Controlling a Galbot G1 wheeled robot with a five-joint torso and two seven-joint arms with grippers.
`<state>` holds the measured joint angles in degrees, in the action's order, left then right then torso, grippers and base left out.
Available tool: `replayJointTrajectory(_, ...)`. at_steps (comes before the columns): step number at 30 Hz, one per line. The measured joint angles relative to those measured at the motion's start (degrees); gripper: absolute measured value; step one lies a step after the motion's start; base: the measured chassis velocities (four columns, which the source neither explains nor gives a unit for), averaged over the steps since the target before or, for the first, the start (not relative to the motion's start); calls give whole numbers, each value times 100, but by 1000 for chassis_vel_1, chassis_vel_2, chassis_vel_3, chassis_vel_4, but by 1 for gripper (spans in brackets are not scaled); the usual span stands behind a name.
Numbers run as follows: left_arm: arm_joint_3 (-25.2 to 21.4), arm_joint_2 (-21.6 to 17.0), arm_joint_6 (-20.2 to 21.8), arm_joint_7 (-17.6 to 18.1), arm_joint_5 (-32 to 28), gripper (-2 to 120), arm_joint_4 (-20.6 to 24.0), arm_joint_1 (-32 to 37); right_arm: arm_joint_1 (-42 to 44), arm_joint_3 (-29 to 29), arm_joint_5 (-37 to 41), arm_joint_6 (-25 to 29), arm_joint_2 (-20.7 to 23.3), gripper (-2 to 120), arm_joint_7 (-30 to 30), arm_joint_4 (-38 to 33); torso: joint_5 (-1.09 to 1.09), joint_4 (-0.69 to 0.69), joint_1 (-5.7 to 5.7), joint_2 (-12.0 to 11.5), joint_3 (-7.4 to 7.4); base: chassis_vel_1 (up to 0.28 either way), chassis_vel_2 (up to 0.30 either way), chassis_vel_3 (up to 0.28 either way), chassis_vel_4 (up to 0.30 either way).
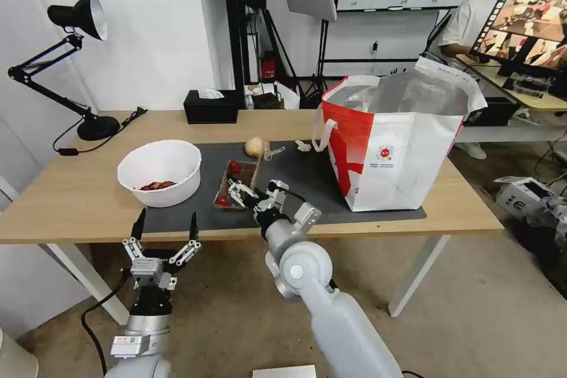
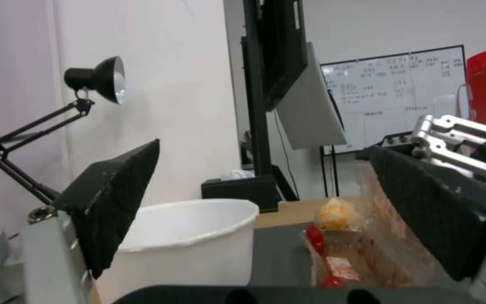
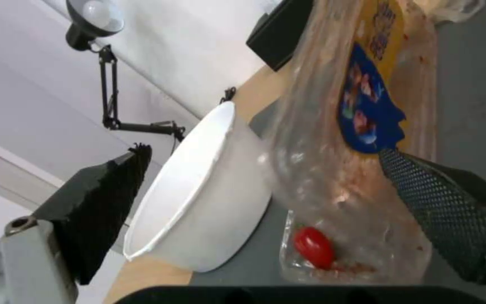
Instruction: Pick up the trash from the table and place it into the takeout bag.
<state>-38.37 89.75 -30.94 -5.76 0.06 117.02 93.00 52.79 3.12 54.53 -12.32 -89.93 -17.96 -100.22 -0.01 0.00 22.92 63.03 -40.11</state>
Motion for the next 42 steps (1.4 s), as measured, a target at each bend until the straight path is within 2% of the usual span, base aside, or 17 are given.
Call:
replayJointTrajectory(7,-83,21,-41,-5,-58,100,29,-17,-110,65,70,-120,10,100,-11,200,0,0,0,0,0,0,0,0,0)
replayJointTrajectory(13,-108,25,-45,-8,-101,100,72,-33,-74,40,-30,-152,67,100,5,38,1,0,0,0,0,0,0,0,0)
replayJointTrajectory(17,-143,14,-45,-8,-152,100,85,-72,-63,17,-355,-154,186,100,57,-173,1,0,0,0,0,0,0,0,0)
replayJointTrajectory(20,-147,-12,-30,-8,-297,100,70,-146,-122,-8,-929,-151,389,100,227,-291,1,0,0,0,0,0,0,0,0)
replayJointTrajectory(21,-147,-12,-30,-8,-297,100,70,-146,-122,-8,-929,-151,389,100,227,-291,1,0,0,0,0,0,0,0,0)
replayJointTrajectory(24,-112,-64,33,-7,-518,100,30,-236,-256,-16,-1721,-73,733,100,573,-194,1,-1,0,0,0,0,0,0,0)
replayJointTrajectory(28,-81,-99,97,-7,-694,100,19,-257,-385,0,-2118,32,928,98,799,-2,1,-1,0,0,0,0,0,0,0)
replayJointTrajectory(34,-60,-143,169,-5,-1051,100,-87,-307,-787,180,-2364,155,1139,76,1055,417,1,0,0,0,0,0,0,0,0)
replayJointTrajectory(35,-60,-143,169,-5,-1051,100,-87,-307,-787,180,-2364,155,1139,76,1055,417,1,0,0,0,0,0,0,0,0)
replayJointTrajectory(38,-50,-181,218,-4,-1263,100,-142,-374,-1037,338,-2359,158,1222,60,1204,620,1,0,0,0,0,0,0,0,0)
replayJointTrajectory(40,-49,-189,230,-4,-1307,100,-160,-396,-1105,383,-2353,157,1243,57,1237,669,1,0,0,0,0,0,0,0,0)
replayJointTrajectory(42,-39,-209,262,-10,-1434,100,-192,-436,-1298,508,-2312,158,1325,45,1352,789,1,0,0,0,0,0,0,0,0)
